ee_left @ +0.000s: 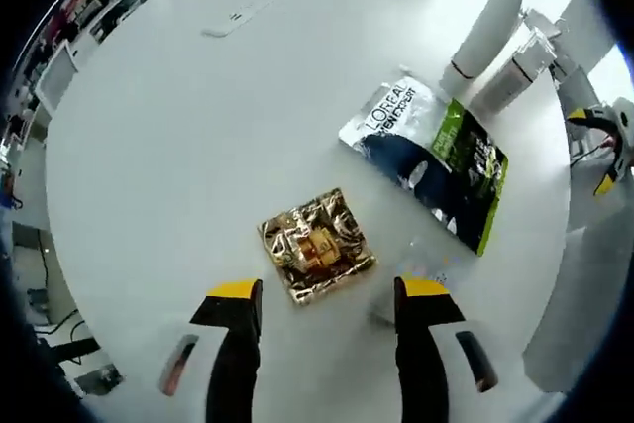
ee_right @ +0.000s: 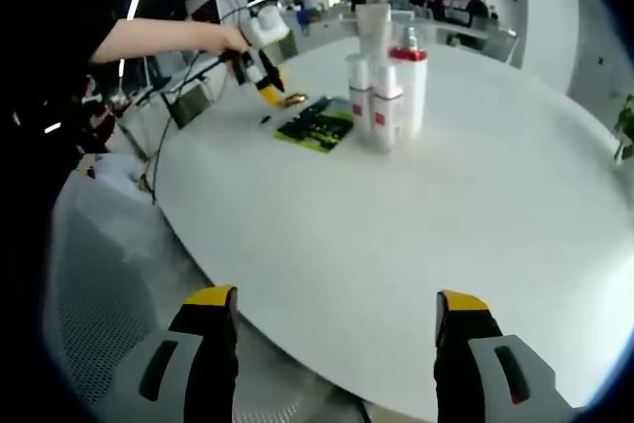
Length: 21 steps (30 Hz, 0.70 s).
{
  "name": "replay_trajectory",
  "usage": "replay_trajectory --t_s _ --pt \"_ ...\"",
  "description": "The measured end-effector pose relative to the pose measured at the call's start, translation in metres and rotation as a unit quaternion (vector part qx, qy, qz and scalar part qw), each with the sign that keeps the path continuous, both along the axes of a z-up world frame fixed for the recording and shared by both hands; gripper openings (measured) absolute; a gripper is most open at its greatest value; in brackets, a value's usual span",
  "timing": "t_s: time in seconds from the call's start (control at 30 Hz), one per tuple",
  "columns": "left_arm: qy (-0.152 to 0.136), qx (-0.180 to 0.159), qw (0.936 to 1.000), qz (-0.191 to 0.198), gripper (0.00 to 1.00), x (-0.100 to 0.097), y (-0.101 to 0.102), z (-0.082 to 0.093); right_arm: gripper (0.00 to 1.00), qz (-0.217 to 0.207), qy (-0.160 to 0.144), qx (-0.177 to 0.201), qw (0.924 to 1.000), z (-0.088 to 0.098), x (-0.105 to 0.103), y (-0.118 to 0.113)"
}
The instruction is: Arrange the skincare products in the storage area until every visible bottle or jar stands upright without overlapping.
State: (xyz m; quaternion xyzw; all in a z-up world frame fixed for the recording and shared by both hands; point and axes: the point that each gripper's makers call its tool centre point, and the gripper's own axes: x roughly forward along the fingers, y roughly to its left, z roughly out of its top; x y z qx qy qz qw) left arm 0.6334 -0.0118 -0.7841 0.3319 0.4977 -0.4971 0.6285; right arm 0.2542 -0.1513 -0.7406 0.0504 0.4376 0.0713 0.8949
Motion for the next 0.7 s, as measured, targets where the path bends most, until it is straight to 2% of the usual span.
replay_trajectory --t_s 0.07,0.2,0.3,0.37,0.43,0.5,0.7 --pt "0.002 0.001 0.9994 0.034 0.55 0.004 -0.003 -0.001 0.86 0.000 0.000 0.001 1.0000 0.000 0.000 0.000" --pt "-0.022 0.017 0.9963 0.081 0.41 0.011 -0.002 -0.004 0.86 -0.002 -0.001 0.002 1.0000 0.000 0.000 -0.001" --pt "-0.016 0.014 0.9954 0.094 0.49 0.008 -0.006 -0.005 0.86 -0.005 -0.002 0.003 1.0000 0.001 0.000 -0.001" --pt "-0.018 0.019 0.9948 0.099 0.50 0.005 -0.006 -0.007 0.86 -0.006 -0.003 0.004 1.0000 0.001 0.000 -0.002" --pt "-0.031 0.029 0.9941 0.100 0.47 0.007 -0.004 -0.008 0.86 -0.006 -0.003 0.004 1.0000 0.001 0.000 -0.002" --pt "-0.032 0.035 0.9939 0.099 0.45 0.009 0.000 -0.012 0.85 -0.005 -0.003 0.004 1.0000 0.001 0.000 -0.001" --pt "-0.034 0.026 0.9933 0.108 0.44 0.012 -0.001 -0.010 0.85 -0.005 -0.002 0.004 1.0000 0.000 0.000 -0.001"
